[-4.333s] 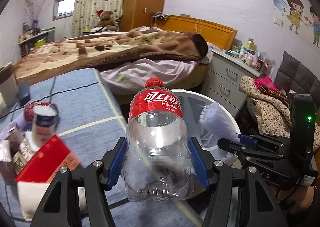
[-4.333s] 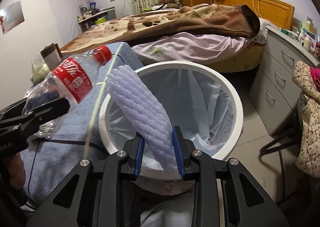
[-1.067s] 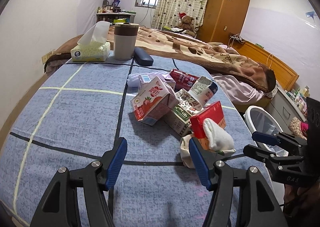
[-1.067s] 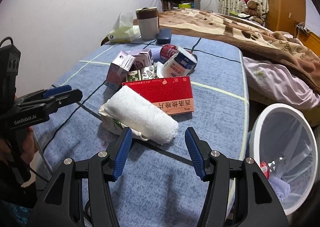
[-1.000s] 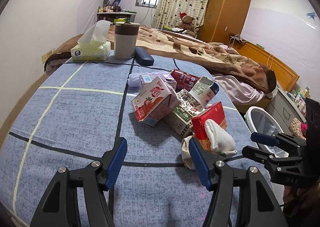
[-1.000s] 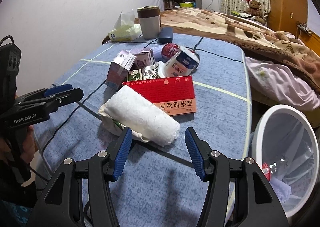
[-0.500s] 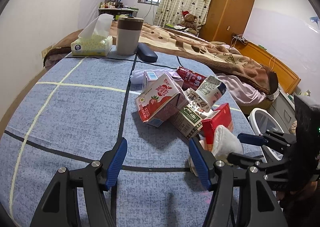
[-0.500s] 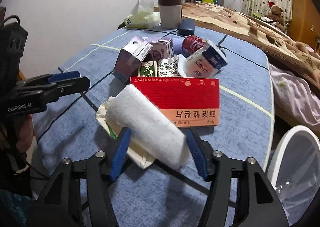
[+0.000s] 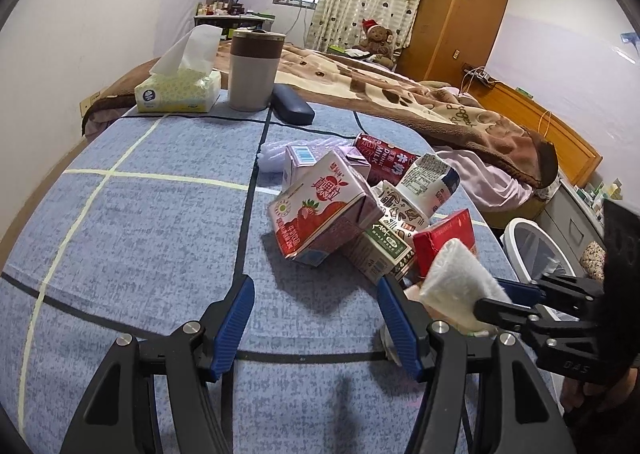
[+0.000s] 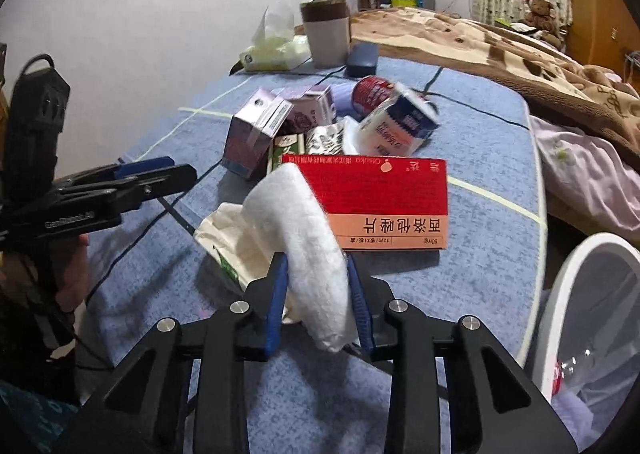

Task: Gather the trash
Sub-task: 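Grasp the pink strawberry milk carton with the left tool while the right holds the towel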

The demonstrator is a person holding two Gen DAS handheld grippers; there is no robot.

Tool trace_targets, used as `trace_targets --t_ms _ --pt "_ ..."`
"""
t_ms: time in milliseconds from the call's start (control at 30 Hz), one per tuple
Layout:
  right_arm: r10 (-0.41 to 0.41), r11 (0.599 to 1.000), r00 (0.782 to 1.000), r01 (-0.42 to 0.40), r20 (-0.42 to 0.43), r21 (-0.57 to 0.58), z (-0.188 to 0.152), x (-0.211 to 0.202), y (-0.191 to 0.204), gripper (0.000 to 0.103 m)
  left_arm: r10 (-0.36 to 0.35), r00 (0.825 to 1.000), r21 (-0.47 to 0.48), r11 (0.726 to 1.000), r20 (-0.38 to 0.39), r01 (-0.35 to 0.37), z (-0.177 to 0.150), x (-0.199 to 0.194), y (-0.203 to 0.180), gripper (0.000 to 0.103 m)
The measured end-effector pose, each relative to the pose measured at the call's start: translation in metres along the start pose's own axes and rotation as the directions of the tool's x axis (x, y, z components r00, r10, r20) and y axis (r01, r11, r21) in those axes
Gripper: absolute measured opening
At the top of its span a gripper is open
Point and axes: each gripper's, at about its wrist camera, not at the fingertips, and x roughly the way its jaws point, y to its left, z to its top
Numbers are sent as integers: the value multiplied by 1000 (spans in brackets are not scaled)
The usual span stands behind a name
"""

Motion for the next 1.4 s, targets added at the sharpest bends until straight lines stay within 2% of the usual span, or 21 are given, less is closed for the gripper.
trace_targets --t_ms 333,467,733,867,1100,1400 --pt "-54 994 997 48 61 99 2 -12 -24 29 21 1000 39 999 -11 -21 23 31 -20 65" --pt "-48 994 996 40 79 105 5 -13 -28 29 44 999 53 998 1 -44 32 42 -30 69" --pt "-45 991 995 33 86 130 5 -8 -39 29 126 992 32 992 -23 -125 41 68 -30 68" --pt "-51 989 995 38 91 143 4 -9 -42 29 138 990 -14 990 -1 -138 43 62 -20 56" --pt "-62 987 993 46 101 154 3 -13 -42 29 114 993 -40 993 15 -113 40 46 -10 55" --pt "-75 986 990 56 120 158 0 -27 -36 29 96 994 -21 995 55 -95 34 12 -16 55"
